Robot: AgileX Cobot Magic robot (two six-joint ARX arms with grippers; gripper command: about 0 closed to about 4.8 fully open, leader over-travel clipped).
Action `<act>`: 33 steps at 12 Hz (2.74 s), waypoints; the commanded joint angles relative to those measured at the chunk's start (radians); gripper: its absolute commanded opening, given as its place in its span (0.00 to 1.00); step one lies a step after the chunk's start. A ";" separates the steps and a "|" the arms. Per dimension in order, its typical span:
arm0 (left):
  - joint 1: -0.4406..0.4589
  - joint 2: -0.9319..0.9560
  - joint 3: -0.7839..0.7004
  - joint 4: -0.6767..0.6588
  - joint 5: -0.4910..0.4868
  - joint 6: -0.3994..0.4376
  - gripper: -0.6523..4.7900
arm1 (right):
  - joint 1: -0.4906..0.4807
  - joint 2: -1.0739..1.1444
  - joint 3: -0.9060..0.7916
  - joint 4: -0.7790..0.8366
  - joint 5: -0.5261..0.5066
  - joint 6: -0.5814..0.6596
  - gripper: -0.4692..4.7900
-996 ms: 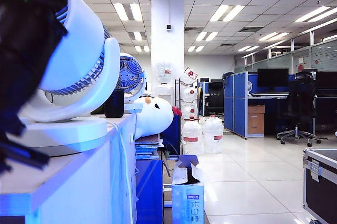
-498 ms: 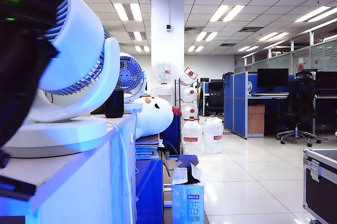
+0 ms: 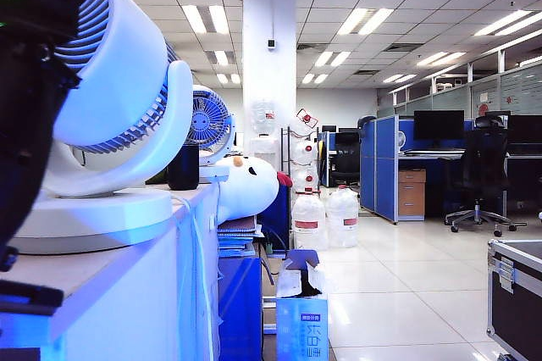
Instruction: Open the drawer, place the cleaning sponge inside, then close the drawer.
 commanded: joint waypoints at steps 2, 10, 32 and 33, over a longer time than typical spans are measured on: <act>0.000 0.000 0.002 0.006 0.001 0.003 0.11 | 0.002 0.006 0.000 0.023 0.080 -0.013 0.08; 0.000 0.000 0.002 0.005 0.002 0.003 0.11 | -0.003 0.006 0.003 0.046 0.134 -0.013 0.08; 0.000 0.000 0.002 0.005 0.002 0.003 0.11 | -0.030 0.032 0.085 0.031 0.271 -0.151 0.08; 0.000 0.000 0.002 0.005 0.002 0.003 0.11 | -0.029 0.035 0.085 0.044 0.290 -0.151 0.08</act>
